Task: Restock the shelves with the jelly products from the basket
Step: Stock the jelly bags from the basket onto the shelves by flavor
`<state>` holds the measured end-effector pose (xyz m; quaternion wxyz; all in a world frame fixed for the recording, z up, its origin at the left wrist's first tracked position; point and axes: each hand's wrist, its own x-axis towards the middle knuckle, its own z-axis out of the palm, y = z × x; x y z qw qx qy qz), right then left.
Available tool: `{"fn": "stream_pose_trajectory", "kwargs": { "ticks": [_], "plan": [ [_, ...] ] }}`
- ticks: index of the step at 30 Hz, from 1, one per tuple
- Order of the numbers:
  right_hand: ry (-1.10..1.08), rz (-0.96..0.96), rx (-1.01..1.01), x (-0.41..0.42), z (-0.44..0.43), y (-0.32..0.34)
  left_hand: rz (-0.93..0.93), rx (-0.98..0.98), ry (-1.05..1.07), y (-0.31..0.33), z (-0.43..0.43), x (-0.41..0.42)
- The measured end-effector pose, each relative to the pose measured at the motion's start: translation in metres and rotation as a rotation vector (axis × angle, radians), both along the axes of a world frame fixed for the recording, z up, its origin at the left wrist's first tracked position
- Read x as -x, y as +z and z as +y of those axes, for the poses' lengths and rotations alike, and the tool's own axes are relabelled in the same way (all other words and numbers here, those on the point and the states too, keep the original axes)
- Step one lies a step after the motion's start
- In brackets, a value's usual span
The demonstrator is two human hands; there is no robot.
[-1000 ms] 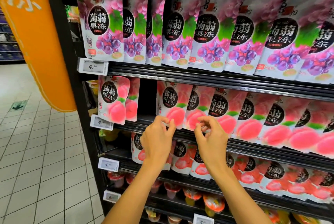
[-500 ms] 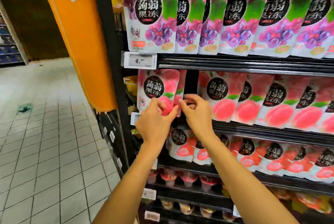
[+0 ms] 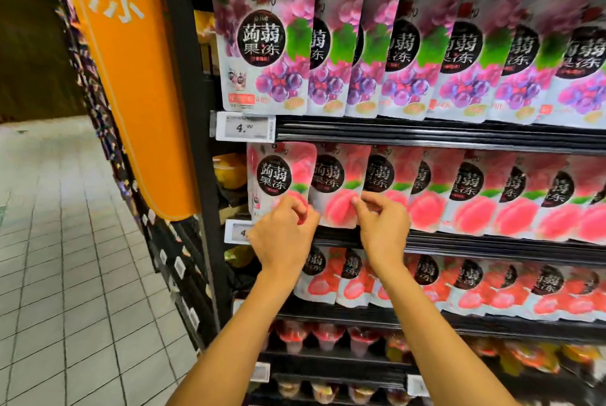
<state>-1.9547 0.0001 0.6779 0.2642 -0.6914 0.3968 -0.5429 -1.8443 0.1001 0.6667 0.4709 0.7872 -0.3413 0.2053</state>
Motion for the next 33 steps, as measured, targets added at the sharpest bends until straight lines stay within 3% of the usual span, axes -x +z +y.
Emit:
{"fn": "stream_pose_trajectory", "kwargs": {
  "ticks": [4, 8, 16, 26, 30, 33],
  "plan": [
    [-0.013, 0.016, 0.019, 0.024, -0.010, 0.002, 0.002, 0.037, -0.047, 0.003, -0.011, 0.006],
    [0.040, 0.023, 0.021, 0.031, -0.013, 0.004, 0.030, -0.052, -0.075, 0.005, -0.025, 0.015],
    [0.122, -0.116, -0.020, 0.022, -0.014, -0.004, 0.066, -0.040, -0.132, 0.006, -0.047, 0.022],
    [0.130, -0.123, 0.012, 0.025, -0.010, -0.006, 0.142, 0.149, -0.457, -0.007, -0.041, 0.011],
    [0.099, -0.190, 0.183, 0.020, 0.003, -0.009, 0.114, 0.077, -0.470, -0.005, -0.036, 0.005],
    [0.251, -0.111, 0.179, 0.007, 0.006, -0.002, 0.137, 0.099, -0.473, 0.001, -0.026, -0.005]
  ]
}}
